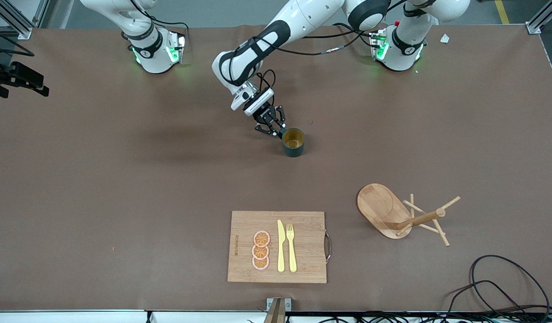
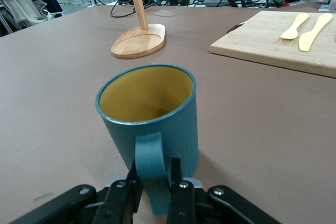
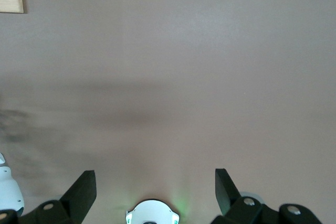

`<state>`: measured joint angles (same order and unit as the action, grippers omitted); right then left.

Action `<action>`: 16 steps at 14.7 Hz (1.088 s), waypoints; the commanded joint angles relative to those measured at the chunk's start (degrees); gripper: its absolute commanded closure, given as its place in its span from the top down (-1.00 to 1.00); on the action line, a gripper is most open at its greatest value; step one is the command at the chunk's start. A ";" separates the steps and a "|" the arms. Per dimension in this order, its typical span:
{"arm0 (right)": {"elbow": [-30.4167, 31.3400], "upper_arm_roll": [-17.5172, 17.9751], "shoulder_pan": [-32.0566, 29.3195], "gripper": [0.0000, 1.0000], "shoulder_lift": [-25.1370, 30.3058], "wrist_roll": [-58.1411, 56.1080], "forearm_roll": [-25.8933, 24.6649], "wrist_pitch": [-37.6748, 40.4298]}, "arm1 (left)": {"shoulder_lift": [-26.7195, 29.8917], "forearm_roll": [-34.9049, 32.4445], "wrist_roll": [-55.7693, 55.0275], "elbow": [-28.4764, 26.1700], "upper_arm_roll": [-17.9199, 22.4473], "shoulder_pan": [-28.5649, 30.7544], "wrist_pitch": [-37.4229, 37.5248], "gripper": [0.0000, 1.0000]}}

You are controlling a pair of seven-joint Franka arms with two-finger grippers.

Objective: Pass cup and hang on rack
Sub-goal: 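Lift the teal mug with the left gripper toward the wooden rack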

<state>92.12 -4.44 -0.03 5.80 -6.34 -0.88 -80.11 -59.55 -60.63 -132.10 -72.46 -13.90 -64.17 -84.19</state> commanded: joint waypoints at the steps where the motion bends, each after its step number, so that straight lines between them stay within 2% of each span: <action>1: 0.60 0.13 -0.32 1.00 0.62 -0.69 -0.26 0.21 | 0.05 -0.28 1.40 0.13 0.63 -0.52 -0.10 -1.00; 4: 0.60 0.13 -0.32 1.00 0.62 -0.69 -0.17 0.21 | 1.71 -0.20 4.64 0.21 0.72 0.09 -0.10 -1.00; 7: 0.69 0.05 -0.50 1.00 0.70 -0.51 0.09 0.30 | 5.23 1.21 8.96 0.39 -0.42 3.33 -0.10 -1.00; 11: 0.60 -1.27 -0.68 1.00 0.79 -0.60 3.08 1.44 | 12.33 9.71 13.97 0.48 -0.51 7.81 -3.95 -1.00; 16: 0.51 -0.83 -0.15 1.00 1.23 -0.86 2.29 -0.39 | 22.44 23.07 21.26 0.39 -0.34 15.11 -10.19 -1.00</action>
<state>92.07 -5.64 -0.08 5.82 -6.47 1.29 -79.52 -41.83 -42.24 -113.58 -70.20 -14.00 -52.04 -91.93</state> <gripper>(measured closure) 0.000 0.784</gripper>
